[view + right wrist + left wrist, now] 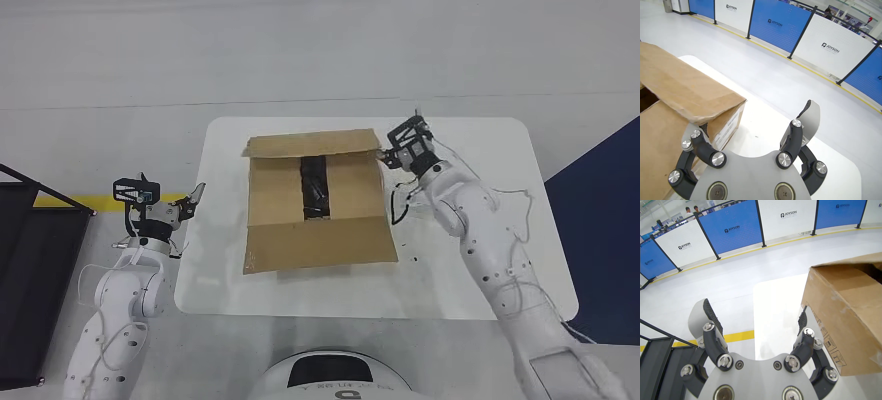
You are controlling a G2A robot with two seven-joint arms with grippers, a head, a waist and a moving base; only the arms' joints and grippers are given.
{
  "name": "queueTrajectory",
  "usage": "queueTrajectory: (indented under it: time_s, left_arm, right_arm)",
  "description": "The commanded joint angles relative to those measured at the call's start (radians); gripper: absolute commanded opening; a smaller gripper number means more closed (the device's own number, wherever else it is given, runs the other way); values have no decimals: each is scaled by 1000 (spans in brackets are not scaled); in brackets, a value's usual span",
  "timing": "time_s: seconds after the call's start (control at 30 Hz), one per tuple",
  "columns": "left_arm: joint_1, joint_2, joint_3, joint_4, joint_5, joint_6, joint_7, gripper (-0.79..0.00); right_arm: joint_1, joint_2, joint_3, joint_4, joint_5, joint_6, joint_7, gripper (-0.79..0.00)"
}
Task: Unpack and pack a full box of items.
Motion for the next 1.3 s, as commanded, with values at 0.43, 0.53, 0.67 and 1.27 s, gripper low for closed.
queueTrajectory:
  time_s: [0.43, 0.53, 0.67, 1.27]
  left_arm:
    - [0, 0, 0, 0, 0, 0, 0, 0]
    - [0, 0, 0, 0, 0, 0, 0, 0]
    - [0, 0, 0, 0, 0, 0, 0, 0]
    - [0, 0, 0, 0, 0, 0, 0, 0]
  right_arm:
    - [359, -101, -138, 399, 244, 97, 242, -406]
    - [399, -117, -162, 463, 256, 108, 271, -400]
    - [424, -130, -180, 486, 242, 128, 277, -200]
    - [373, -113, -119, 358, 229, 134, 162, 0]
